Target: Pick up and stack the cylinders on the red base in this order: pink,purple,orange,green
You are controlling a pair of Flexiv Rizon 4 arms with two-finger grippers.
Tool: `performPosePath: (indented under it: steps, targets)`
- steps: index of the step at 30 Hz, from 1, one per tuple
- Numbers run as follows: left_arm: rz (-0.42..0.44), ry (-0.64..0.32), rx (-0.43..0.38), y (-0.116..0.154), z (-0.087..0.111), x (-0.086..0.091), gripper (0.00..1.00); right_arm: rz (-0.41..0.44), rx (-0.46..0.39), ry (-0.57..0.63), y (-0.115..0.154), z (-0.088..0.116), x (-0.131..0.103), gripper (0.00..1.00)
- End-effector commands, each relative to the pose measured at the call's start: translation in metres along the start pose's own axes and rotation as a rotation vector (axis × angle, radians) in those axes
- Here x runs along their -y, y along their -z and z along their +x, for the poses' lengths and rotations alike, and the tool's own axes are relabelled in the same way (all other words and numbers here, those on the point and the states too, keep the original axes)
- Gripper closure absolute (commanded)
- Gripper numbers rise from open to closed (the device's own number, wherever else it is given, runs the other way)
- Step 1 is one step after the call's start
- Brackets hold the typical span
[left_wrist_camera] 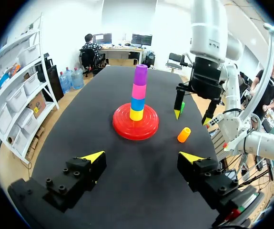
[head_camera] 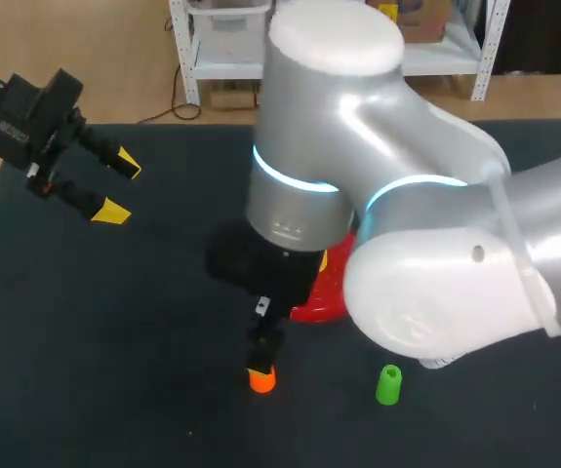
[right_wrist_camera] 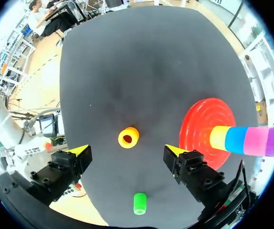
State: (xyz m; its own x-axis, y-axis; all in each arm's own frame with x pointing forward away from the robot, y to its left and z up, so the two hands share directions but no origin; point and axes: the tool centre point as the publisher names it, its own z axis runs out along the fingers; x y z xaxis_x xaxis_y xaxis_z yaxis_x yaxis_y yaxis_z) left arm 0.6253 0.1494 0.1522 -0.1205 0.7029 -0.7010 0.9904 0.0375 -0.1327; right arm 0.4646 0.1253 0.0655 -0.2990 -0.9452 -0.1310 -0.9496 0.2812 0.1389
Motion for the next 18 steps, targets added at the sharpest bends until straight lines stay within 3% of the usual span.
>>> performPosePath:
  steps: [1, 18]
  targets:
    - [-0.002, -0.002, 0.002, -0.001, 0.001, 0.000, 0.00, 0.046, -0.063, 0.041, -0.008, -0.009, -0.009, 0.00]
    - [-0.002, -0.002, 0.002, -0.001, 0.001, 0.000, 0.00, 0.082, -0.144, 0.047, -0.026, -0.008, -0.016, 0.00]
